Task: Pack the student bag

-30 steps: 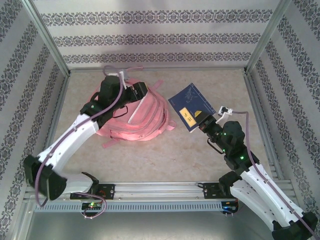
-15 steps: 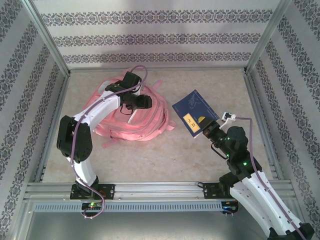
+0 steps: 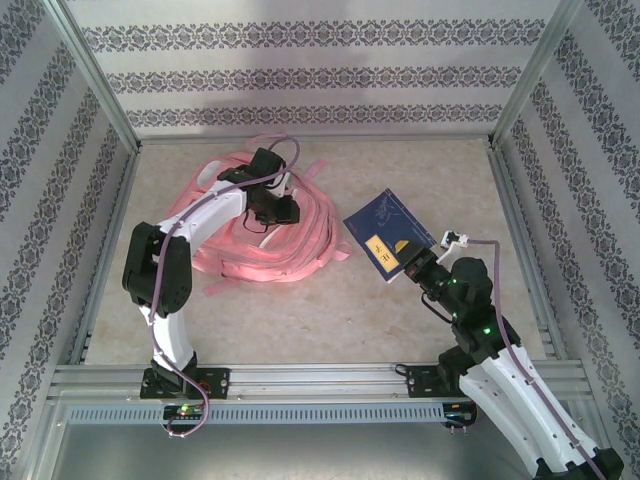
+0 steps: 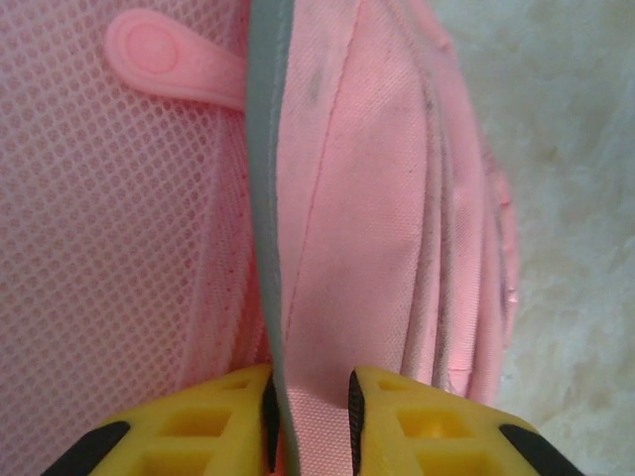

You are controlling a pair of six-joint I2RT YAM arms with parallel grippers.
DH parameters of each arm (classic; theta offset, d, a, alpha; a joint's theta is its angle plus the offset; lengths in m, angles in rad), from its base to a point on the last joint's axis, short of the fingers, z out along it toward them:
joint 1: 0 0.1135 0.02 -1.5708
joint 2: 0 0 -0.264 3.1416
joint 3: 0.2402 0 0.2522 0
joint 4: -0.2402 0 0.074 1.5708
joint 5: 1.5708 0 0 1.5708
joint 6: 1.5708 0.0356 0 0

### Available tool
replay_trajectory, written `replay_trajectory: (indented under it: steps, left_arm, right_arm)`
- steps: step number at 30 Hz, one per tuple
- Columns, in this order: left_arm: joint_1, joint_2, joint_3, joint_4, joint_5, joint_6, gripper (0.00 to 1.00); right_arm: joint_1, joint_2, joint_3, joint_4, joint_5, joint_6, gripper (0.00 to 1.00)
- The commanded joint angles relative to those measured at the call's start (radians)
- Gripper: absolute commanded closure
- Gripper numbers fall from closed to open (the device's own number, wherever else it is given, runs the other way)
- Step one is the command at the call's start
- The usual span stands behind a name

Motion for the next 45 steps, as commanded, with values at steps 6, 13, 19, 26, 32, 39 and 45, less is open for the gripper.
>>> replay_trajectory:
  steps: [6, 13, 19, 26, 32, 39, 45]
  left_arm:
    - [0.001, -0.003, 0.061, -0.085, -0.001, 0.058, 1.00]
    - [0.002, -0.141, 0.134, -0.120, 0.069, 0.038, 1.00]
    - [0.002, -0.231, 0.209, -0.169, 0.142, 0.035, 1.00]
    - [0.007, -0.307, 0.281, -0.197, 0.227, 0.042, 1.00]
    - [0.028, -0.323, 0.292, -0.134, 0.386, -0.019, 1.00]
    - [0.034, -0.333, 0.266, -0.032, 0.468, -0.104, 1.00]
    - [0.033, -0.335, 0.242, 0.049, 0.490, -0.180, 1.00]
  right_arm:
    - [-0.012, -0.049, 0.012, 0.001, -0.025, -0.009, 1.00]
    - [-0.013, -0.047, 0.006, -0.033, -0.043, -0.039, 1.00]
    - [-0.018, 0.050, 0.018, 0.033, -0.164, -0.043, 1.00]
    - [-0.017, 0.191, 0.088, 0.129, -0.336, 0.006, 1.00]
    - [0.026, 0.265, 0.139, 0.205, -0.393, 0.063, 1.00]
    - [0.105, 0.334, 0.177, 0.211, -0.348, 0.069, 1.00]
    - [0.182, 0.519, 0.216, 0.284, -0.305, 0.065, 1.00]
